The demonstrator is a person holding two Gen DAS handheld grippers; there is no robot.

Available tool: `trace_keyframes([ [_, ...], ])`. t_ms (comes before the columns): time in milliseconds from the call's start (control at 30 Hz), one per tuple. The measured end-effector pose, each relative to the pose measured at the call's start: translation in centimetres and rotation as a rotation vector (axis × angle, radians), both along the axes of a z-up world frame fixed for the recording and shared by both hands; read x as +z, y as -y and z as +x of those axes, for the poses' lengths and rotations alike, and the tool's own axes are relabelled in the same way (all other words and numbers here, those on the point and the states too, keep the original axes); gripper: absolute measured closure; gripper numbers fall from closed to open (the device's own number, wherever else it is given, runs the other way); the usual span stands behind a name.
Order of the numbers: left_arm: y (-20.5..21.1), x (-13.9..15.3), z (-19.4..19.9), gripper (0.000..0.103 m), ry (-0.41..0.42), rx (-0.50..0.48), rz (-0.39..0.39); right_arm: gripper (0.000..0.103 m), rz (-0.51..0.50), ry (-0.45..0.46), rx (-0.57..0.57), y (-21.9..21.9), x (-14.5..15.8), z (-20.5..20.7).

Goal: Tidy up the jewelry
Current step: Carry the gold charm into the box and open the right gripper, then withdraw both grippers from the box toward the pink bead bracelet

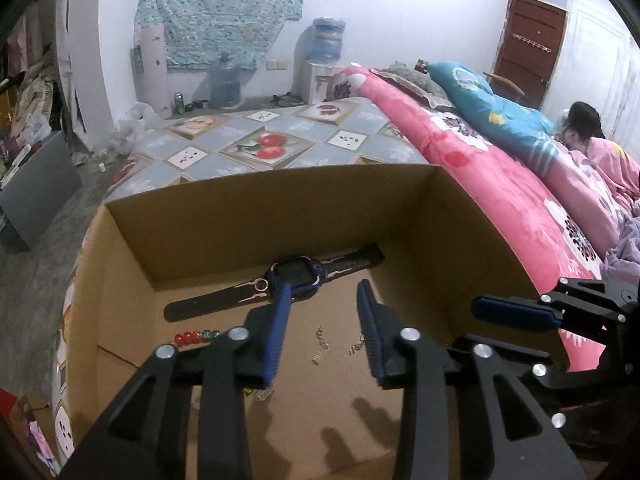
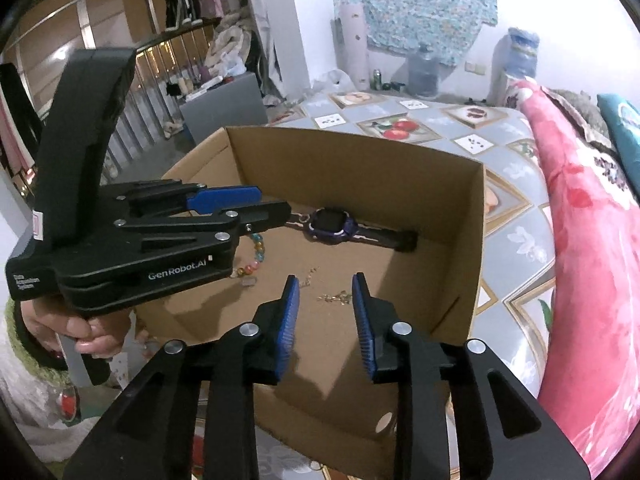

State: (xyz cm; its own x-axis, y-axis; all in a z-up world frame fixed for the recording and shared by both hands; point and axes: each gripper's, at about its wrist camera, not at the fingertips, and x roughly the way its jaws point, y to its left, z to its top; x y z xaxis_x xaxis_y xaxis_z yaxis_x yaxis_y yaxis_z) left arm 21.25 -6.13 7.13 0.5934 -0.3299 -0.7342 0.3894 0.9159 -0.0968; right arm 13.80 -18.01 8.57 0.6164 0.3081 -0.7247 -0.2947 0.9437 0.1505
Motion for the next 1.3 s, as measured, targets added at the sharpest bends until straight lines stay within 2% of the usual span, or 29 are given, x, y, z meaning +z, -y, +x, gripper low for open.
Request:
trace_keyframes([
  [300,-2.2,2.5,-3.0,0.052,0.079,0.048,-0.024,0.061,0.072,0.076,-0.013,0.6,2.4,-3.2],
  [367,-2.9,3.1,-4.0,0.050,0.097,0.056,-0.034,0.055,0.090,0.093,-0.017,0.6,3.0,-4.2],
  [700,-7.6,4.8,-10.3,0.037,0.162,0.111,-0.069,0.042,0.156,0.149,-0.029,0.6,4.1,-8.8],
  [867,-9.5,4.4,-12.7,0.033,0.163,0.142,-0.068,0.034,0.158,0.163,-0.029,0.0,3.9,-10.7],
  [1067,-11.4,2.8,-15.0,0.032,0.151,0.172,-0.044,0.025,0.102,0.146,-0.042,-1.0,2.6,-12.4],
  [1200,-12.7,1.2,-16.6,0.031,0.135,0.202,-0.018,0.024,0.091,0.094,-0.058,-1.0,0.7,-13.1],
  [1300,-13.4,-0.8,-17.5,0.031,0.100,0.225,0.002,0.025,0.099,0.009,-0.078,-0.9,-1.8,-13.2],
])
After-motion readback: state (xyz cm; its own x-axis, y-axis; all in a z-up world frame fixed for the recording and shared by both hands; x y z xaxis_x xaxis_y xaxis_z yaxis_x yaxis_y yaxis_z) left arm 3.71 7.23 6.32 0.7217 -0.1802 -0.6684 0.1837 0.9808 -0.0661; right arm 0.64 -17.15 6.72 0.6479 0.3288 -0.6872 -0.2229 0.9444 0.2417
